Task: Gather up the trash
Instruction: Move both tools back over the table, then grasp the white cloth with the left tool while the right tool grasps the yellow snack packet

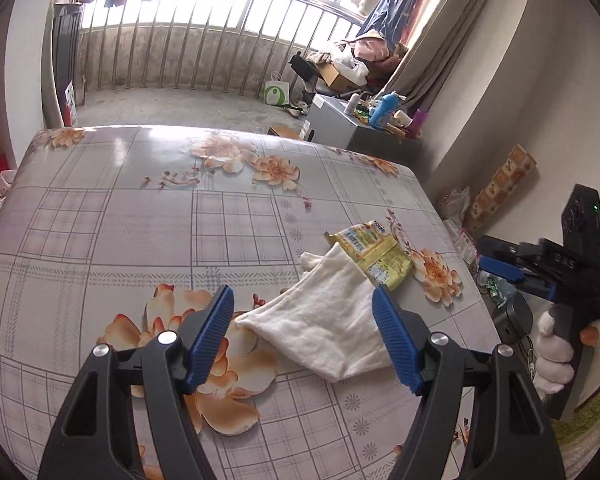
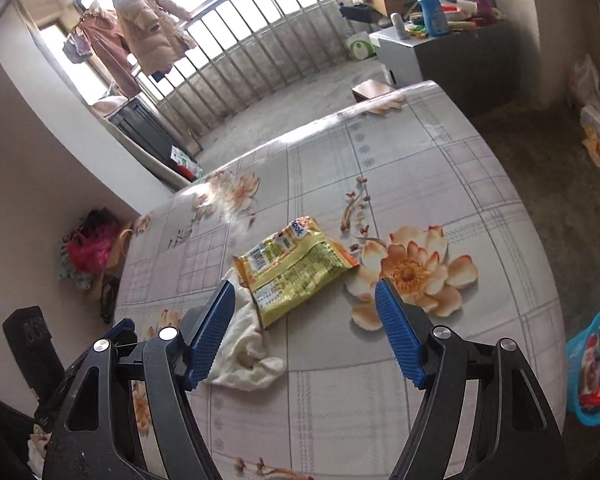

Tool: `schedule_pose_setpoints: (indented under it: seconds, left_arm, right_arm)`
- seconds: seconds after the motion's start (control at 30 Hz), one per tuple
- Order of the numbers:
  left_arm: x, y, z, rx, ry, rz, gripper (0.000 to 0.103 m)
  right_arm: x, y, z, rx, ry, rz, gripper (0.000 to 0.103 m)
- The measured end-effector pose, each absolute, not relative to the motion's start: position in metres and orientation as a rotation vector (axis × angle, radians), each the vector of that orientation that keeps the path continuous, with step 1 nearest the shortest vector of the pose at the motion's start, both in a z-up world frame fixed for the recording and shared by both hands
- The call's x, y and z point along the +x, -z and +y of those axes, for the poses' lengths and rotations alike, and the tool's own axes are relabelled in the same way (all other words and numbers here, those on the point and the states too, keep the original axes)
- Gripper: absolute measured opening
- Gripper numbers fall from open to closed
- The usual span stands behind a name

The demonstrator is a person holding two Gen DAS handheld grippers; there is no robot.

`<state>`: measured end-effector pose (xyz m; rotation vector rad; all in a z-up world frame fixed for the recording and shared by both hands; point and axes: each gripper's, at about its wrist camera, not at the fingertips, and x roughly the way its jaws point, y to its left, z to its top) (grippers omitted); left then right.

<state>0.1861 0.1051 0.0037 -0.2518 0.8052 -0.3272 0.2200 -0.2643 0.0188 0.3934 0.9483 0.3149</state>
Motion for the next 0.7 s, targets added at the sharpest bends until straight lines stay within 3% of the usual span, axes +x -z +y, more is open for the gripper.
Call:
schedule_pose_setpoints:
  seconds: [0.17,0.27,0.43,0.7]
  left_arm:
    - [0.207,0.012,0.095,-0.348,0.400,0.851,0.048]
    - [0.223,0.020,0.083,-0.355,0.410,0.883,0.038]
    - [0.245,0.036,0.059,-0.326,0.433,0.934,0.030]
    - [0.240,0.055,0.026,-0.304,0.514,0.988,0.028]
  right_arm:
    - [0.262,-0.006,-0.240,0.369,-0.316,0.985,0.033]
    - [0.280,0.003,-0.229,0.333,-0.324,1.017,0.023]
    - [0.287,0.031,-0.200,0.280,-0.384,1.161,0.019]
    - [0.246,0.030,-0.206,0.244,-0.436,1.172,0.013]
